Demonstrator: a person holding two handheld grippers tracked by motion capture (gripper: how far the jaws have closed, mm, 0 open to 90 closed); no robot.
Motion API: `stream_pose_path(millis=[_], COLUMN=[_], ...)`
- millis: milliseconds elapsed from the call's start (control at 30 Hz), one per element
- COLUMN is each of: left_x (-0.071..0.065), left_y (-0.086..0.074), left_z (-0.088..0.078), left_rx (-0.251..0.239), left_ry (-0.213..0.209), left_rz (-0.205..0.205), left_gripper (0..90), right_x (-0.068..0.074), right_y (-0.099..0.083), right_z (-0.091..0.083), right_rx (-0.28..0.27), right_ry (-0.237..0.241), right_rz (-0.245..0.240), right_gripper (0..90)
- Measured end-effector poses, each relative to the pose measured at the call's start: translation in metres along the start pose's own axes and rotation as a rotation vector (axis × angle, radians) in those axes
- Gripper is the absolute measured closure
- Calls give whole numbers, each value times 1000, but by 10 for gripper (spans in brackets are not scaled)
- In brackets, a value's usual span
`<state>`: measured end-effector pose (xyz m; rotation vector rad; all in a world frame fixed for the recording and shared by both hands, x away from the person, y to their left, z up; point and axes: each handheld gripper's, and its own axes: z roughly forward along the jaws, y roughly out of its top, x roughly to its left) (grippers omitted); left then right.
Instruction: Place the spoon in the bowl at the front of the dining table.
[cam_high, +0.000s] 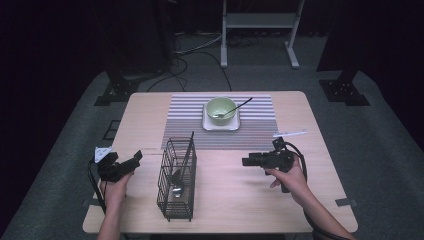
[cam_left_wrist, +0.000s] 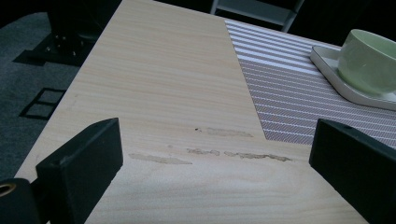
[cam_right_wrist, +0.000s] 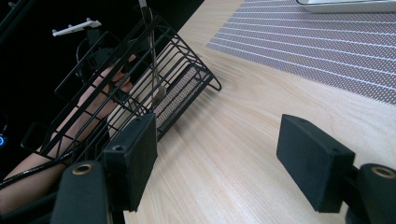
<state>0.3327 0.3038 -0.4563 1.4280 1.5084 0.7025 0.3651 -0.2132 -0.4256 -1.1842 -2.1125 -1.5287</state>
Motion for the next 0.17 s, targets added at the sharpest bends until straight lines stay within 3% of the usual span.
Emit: stream_pose_path(millis=[167], left_x=[0], left_y=[0], left_z=[1], left_rx=[1], left_ry=[1], left_rz=[-3], left_gripper=[16], right_x=[-5], right_y=[-15], right_z=[-5], right_rx=[-61], right_ry=[19], right_rz=[20], right_gripper=[279])
